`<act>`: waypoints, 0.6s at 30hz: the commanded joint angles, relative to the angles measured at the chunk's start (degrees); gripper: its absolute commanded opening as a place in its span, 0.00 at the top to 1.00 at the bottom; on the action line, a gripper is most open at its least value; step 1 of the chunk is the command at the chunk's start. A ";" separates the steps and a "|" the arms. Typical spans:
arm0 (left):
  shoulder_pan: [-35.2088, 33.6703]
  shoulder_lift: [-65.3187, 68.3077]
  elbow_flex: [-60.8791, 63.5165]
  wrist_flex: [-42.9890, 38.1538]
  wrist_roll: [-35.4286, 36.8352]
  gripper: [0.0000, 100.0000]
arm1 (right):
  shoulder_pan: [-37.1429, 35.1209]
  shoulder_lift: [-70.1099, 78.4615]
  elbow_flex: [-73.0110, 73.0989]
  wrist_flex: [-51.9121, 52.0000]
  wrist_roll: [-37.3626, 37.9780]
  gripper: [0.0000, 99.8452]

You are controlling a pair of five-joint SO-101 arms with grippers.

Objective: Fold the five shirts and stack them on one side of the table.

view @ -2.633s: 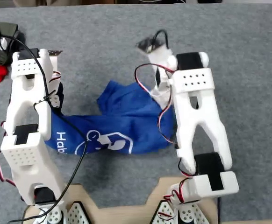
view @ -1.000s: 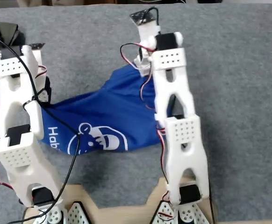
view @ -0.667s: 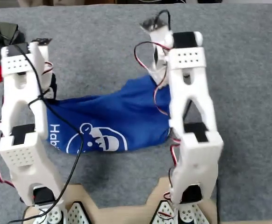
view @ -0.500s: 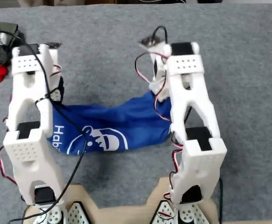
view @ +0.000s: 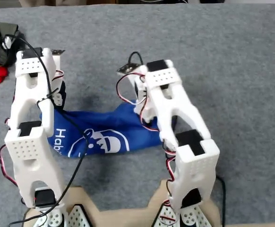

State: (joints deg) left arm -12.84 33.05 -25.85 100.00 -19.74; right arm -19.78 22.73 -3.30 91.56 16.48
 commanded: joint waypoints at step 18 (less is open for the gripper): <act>-3.69 -0.57 -2.02 0.79 0.09 0.98 | 4.44 -4.44 -23.87 9.41 -1.67 0.77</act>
State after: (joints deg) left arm -16.44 33.05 -25.85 100.09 -19.74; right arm -16.70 22.73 -23.08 100.62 15.34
